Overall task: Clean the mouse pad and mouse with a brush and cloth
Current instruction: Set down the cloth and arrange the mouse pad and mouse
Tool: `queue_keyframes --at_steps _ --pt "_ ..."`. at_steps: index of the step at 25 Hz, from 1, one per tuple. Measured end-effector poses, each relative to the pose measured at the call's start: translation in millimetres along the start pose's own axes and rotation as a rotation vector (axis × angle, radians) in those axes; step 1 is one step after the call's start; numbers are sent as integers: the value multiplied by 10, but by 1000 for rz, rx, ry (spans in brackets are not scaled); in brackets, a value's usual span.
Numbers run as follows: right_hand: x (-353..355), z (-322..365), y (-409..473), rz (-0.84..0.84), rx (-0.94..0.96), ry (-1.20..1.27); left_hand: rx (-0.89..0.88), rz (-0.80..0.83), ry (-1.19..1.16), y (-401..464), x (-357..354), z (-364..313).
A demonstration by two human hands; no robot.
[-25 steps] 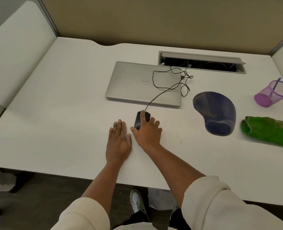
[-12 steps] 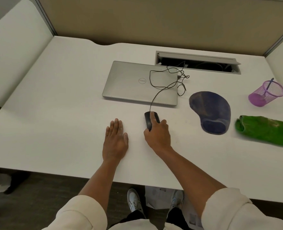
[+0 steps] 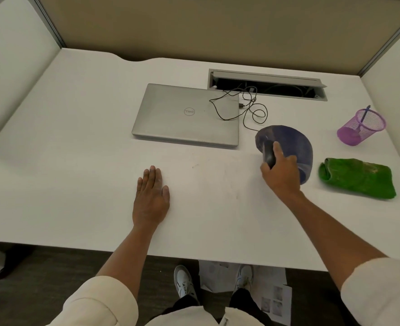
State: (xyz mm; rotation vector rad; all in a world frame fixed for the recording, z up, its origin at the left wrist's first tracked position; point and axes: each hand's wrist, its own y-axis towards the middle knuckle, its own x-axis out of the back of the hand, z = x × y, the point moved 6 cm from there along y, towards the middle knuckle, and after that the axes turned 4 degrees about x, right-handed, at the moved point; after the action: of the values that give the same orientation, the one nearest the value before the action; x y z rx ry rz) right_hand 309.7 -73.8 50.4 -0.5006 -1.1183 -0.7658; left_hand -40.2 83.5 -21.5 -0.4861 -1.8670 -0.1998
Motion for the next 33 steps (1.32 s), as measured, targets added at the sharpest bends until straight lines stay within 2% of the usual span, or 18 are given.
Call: queue_keyframes --at_steps 4,16,30,33 --pt "95 -235 325 -27 -84 -32 2 -8 4 6 -4 0" --pt "21 -535 850 10 -58 -39 19 -20 11 19 -7 12" --pt "-68 -605 823 87 -29 -78 13 -13 4 8 7 -2" --pt "3 -507 695 11 -28 -91 4 -22 -3 4 9 -12"
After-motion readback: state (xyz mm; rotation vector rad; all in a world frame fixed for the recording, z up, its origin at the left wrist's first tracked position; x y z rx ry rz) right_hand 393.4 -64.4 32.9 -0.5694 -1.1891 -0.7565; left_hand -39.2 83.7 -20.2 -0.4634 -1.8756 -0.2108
